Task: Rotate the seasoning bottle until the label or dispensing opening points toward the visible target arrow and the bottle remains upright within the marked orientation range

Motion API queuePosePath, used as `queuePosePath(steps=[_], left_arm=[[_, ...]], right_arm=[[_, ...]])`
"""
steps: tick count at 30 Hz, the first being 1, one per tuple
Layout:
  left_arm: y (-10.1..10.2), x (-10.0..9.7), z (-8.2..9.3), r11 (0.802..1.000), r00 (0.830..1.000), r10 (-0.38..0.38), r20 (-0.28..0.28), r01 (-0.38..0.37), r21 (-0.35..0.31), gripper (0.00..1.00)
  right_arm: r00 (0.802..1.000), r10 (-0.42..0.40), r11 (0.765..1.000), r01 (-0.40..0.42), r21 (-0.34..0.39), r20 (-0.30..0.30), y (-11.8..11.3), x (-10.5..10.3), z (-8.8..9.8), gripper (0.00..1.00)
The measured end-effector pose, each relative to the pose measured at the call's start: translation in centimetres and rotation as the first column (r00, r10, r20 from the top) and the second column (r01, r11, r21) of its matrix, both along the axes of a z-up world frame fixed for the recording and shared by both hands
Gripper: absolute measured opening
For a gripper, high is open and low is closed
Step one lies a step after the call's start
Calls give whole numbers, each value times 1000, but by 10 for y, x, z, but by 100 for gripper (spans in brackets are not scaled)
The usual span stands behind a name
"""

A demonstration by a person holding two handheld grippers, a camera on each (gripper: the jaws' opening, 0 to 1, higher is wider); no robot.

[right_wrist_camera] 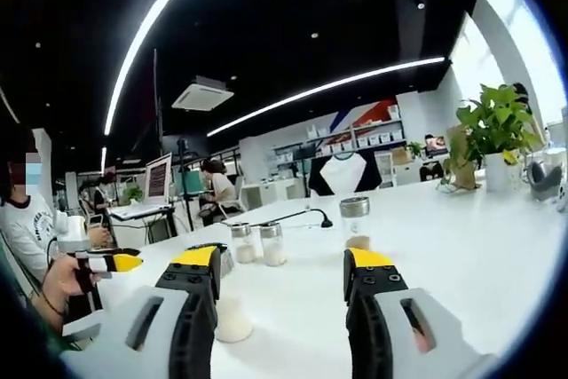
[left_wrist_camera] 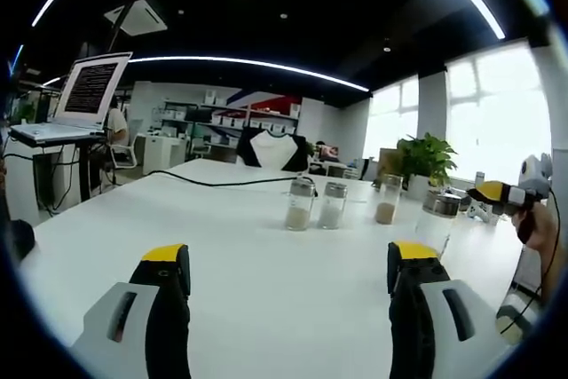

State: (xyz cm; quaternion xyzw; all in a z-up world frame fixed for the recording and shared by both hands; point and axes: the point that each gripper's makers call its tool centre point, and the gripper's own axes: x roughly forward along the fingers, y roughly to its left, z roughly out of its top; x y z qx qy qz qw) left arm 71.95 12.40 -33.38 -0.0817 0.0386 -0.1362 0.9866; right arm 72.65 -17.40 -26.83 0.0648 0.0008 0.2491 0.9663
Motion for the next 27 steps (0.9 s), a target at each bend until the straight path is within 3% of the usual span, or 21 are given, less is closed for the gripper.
queuePosePath(steps=[14, 24, 27], left_arm=[[-1, 1, -1, 1000, 1000, -2, -4, 2, -3, 97], [1, 1, 1, 1000, 1000, 3, 1, -3, -1, 97], [1, 1, 0, 1000, 1000, 5, -1, -5, -1, 97]], right_arm=[[998, -62, 996, 64, -55, 31, -24, 42, 18, 56], [997, -73, 994, 74, -80, 14, -41, 80, 22, 56], [994, -111, 990, 112, -90, 14, -48, 86, 22, 55]])
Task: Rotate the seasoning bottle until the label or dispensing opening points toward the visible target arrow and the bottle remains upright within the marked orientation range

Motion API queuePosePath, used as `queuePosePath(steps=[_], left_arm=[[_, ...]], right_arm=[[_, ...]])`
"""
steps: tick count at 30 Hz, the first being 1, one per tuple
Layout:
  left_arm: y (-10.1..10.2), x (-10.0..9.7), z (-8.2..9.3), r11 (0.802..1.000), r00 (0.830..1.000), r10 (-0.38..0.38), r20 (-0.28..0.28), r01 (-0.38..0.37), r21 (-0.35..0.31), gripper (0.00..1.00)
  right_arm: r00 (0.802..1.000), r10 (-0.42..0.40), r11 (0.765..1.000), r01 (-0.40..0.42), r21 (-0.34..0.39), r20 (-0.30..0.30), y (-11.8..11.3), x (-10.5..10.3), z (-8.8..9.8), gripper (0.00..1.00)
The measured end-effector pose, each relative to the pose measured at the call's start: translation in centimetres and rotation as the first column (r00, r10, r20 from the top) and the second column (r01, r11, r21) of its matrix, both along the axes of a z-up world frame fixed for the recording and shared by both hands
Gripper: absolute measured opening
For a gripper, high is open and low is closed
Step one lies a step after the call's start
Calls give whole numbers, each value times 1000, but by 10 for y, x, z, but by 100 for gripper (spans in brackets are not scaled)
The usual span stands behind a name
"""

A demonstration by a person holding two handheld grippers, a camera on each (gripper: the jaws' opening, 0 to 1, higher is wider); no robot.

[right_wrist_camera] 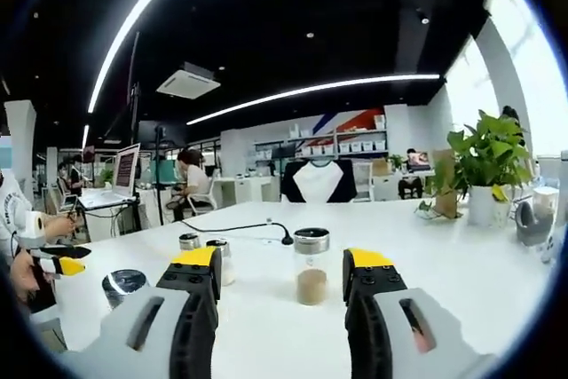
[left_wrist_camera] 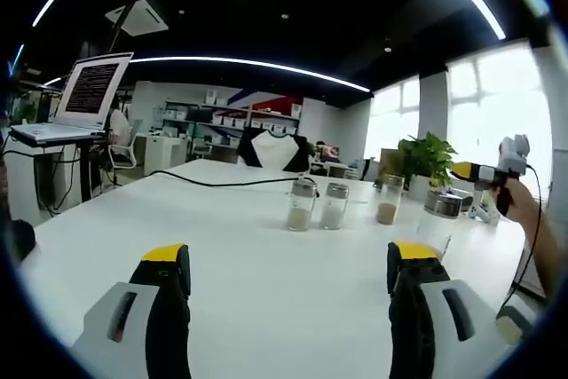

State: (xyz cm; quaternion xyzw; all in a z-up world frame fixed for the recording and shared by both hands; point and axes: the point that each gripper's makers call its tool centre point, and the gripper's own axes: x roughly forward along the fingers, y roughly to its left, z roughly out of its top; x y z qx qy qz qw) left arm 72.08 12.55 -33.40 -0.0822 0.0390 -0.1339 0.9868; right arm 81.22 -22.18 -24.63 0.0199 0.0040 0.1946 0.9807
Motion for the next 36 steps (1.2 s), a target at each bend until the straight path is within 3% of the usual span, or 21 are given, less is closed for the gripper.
queuePosePath(steps=[7, 13, 27, 30, 36], left_arm=[[-6, 0, -1, 1000, 1000, -15, -4, 15, 7, 97], [-4, 1, 0, 1000, 1000, -12, -4, 12, 9, 97], [-6, 0, -1, 1000, 1000, -14, -7, 14, 8, 97], [-4, 0, -1, 1000, 1000, -12, -5, 12, 8, 97], [-3, 1, -1, 1000, 1000, -10, -6, 10, 6, 97]], right_arm=[[999, -33, 999, 33, -29, -8, -8, 41, -5, 56], [999, -49, 998, 49, -51, -5, -10, 62, -7, 56], [998, -55, 996, 55, -75, -7, 5, 105, -16, 57], [998, -61, 997, 60, -38, -21, 12, 111, -19, 57], [997, -80, 996, 80, -37, -16, 18, 125, -24, 57]])
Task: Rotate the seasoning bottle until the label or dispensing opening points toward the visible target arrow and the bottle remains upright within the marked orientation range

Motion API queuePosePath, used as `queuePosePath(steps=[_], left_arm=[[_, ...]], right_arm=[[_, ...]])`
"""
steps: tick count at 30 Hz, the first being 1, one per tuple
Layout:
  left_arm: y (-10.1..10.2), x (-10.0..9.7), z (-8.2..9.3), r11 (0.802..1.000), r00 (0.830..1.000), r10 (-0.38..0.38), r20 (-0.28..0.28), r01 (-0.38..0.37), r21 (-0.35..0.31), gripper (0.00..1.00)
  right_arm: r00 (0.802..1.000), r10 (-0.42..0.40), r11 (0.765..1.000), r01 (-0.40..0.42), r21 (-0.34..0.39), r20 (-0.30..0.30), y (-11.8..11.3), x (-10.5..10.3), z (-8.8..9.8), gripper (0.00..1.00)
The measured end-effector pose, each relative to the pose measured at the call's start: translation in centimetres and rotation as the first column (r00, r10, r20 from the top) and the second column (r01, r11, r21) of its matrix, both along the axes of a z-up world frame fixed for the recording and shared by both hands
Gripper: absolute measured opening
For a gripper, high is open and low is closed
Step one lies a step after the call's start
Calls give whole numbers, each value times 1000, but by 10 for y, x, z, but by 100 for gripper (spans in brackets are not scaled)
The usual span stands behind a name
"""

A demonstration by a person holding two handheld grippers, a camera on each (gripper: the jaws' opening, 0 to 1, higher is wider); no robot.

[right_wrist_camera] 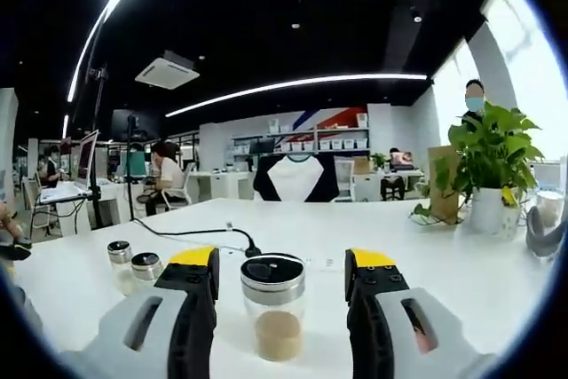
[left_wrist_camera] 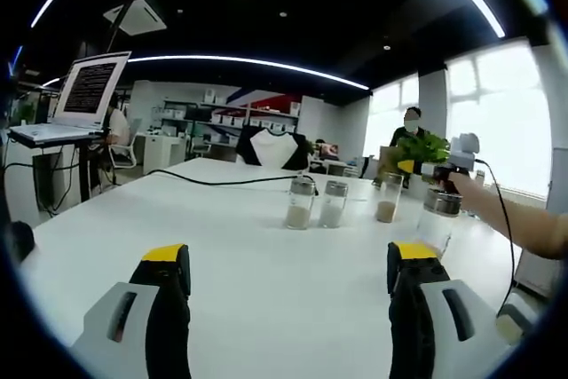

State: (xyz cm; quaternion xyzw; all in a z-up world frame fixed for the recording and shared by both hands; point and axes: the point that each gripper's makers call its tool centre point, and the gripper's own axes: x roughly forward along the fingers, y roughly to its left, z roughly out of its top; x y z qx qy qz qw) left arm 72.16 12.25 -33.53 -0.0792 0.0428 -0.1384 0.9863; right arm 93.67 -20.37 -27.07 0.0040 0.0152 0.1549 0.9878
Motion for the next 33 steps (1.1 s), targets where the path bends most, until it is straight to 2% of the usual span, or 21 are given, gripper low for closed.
queuePosePath(steps=[7, 12, 16, 19, 33], left_arm=[[1, 0, 1, 1000, 1000, -2, 2, 2, -1, 97], [4, 1, 1, 1000, 1000, 6, 2, -6, -1, 97], [5, 1, 1, 1000, 1000, 5, 1, -5, -2, 97], [4, 1, 1, 1000, 1000, 2, 3, -2, -3, 97], [20, 7, 3, 1000, 1000, 18, 4, -18, -8, 97]], right_arm=[[1000, -28, 999, 28, 32, 6, -5, 13, -7, 57], [999, -37, 999, 37, 2, 12, -1, 22, -13, 56], [999, -35, 998, 34, 51, 4, 1, 27, -14, 56], [1000, -27, 999, 27, 17, -12, 7, 29, -20, 55], [1000, -15, 1000, 15, -7, -27, 15, 37, -27, 43]])
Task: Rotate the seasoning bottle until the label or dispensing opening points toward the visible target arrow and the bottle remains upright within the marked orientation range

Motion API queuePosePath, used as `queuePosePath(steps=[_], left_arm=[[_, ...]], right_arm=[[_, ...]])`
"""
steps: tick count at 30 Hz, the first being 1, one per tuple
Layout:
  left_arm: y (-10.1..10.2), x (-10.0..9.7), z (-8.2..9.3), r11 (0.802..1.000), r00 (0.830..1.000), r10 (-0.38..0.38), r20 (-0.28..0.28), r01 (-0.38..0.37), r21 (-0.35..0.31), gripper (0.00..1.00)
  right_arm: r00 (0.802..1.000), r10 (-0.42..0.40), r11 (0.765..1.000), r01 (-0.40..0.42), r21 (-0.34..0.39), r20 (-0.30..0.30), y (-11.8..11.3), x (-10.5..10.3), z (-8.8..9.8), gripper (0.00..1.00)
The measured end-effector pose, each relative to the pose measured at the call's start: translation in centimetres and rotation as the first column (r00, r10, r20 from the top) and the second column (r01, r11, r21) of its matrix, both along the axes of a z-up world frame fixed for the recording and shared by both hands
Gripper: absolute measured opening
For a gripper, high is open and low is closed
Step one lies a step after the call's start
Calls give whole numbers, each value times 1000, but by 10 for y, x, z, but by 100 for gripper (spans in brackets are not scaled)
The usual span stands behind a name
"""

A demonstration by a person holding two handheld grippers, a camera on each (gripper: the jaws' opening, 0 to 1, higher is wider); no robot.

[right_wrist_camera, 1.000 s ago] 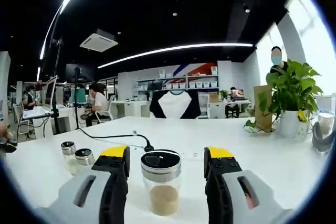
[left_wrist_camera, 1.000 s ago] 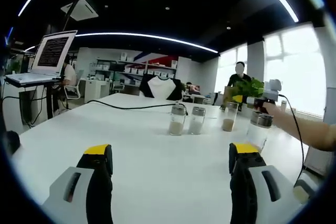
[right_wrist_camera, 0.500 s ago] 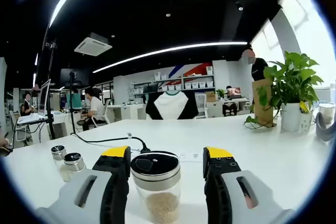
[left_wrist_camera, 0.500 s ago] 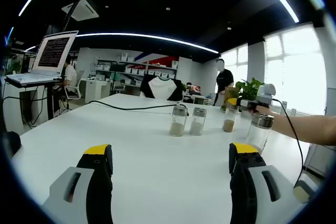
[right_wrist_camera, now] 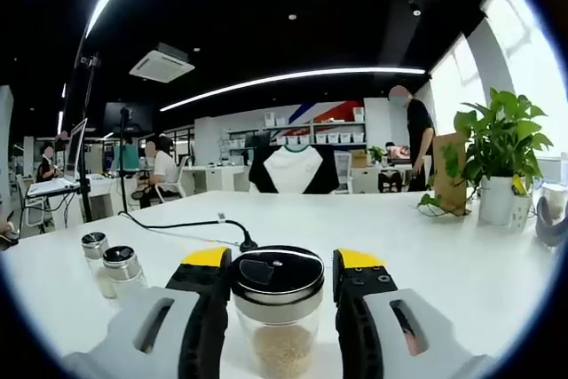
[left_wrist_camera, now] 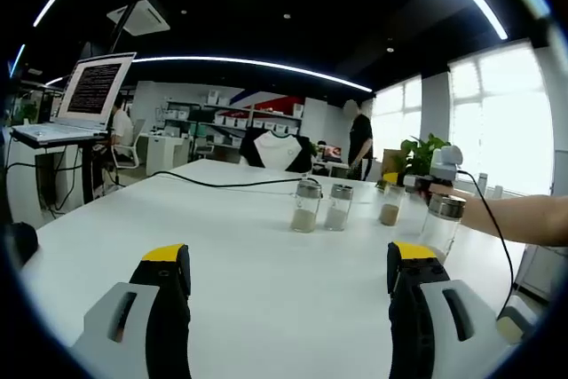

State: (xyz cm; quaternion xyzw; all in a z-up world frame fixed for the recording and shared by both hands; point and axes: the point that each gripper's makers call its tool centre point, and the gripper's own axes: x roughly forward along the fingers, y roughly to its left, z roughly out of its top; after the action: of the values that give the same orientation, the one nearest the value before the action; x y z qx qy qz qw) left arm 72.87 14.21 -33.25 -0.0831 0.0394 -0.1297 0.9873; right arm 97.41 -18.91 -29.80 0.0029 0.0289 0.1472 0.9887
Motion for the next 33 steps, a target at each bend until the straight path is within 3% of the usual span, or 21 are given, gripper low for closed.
queuePosePath(steps=[9, 25, 28, 33], left_arm=[[0, 0, -1, 1000, 1000, -5, -4, 5, 1, 97], [-2, -1, -1, 1000, 1000, -3, -2, 3, -2, 97], [-3, -1, -2, 1000, 1000, -7, -3, 7, 0, 97], [-6, -3, -3, 1000, 1000, -8, -5, 8, 3, 97]], right_arm=[[1000, 2, 996, -3, -85, -17, 5, 1, -2, 40], [999, 36, 998, -37, -50, -20, 6, -9, -2, 39], [999, 40, 999, -40, -17, -24, 4, -11, -1, 39], [998, 61, 997, -62, -37, -17, 2, -16, 0, 39]])
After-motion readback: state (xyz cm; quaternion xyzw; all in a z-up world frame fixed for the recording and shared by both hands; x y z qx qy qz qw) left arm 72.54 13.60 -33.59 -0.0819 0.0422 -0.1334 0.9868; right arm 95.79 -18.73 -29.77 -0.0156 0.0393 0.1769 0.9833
